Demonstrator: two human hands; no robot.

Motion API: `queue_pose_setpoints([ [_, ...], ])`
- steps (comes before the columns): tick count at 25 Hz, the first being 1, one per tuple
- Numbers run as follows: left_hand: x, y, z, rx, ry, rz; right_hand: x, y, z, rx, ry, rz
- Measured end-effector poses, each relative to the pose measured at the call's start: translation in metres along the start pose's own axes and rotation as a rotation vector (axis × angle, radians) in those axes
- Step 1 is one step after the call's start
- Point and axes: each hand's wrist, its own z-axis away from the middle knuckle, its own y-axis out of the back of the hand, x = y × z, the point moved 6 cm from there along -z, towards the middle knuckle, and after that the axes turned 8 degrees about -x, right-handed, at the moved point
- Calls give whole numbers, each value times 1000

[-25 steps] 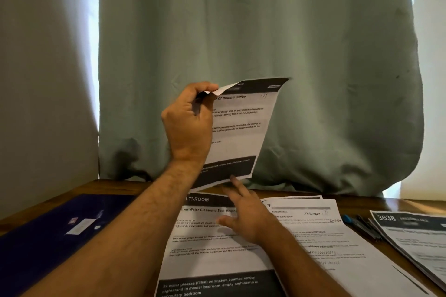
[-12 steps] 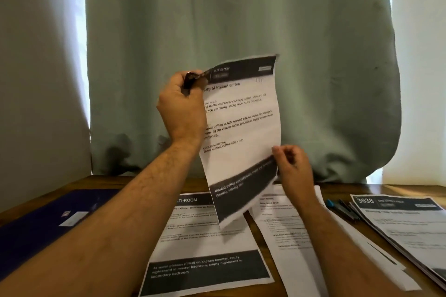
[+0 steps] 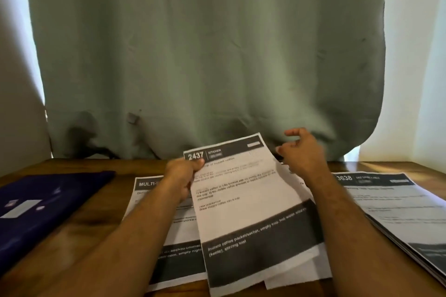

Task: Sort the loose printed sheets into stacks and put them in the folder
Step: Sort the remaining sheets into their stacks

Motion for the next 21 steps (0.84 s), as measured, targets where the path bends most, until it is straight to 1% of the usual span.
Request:
queue_pose_setpoints([
  [2,-20,-5,-4,-49,51,-8,-1,-7,1,23,70,105],
  [4,-28,-12,-7,-90,63,-83,-6,-25,5,-10,147,256],
  [8,-30,-31,3,-200,-20,-98,-21,-75,23,-204,326,454],
  [10,-34,-39,10,-272,-56,-125,-25,-88,27,-237,382,540],
  [12,-42,-43,15,-300,-44,-202,-24,-85,24,-223,309,553],
  [15,-45,-47,18,-271,-45,-261,-12,-70,19,-245,177,487],
  [17,-45,-49,18,-261,-51,-274,-7,-58,19,-259,165,502],
  [21,-44,-49,16,-261,-46,-377,-2,-24,17,-186,189,455],
])
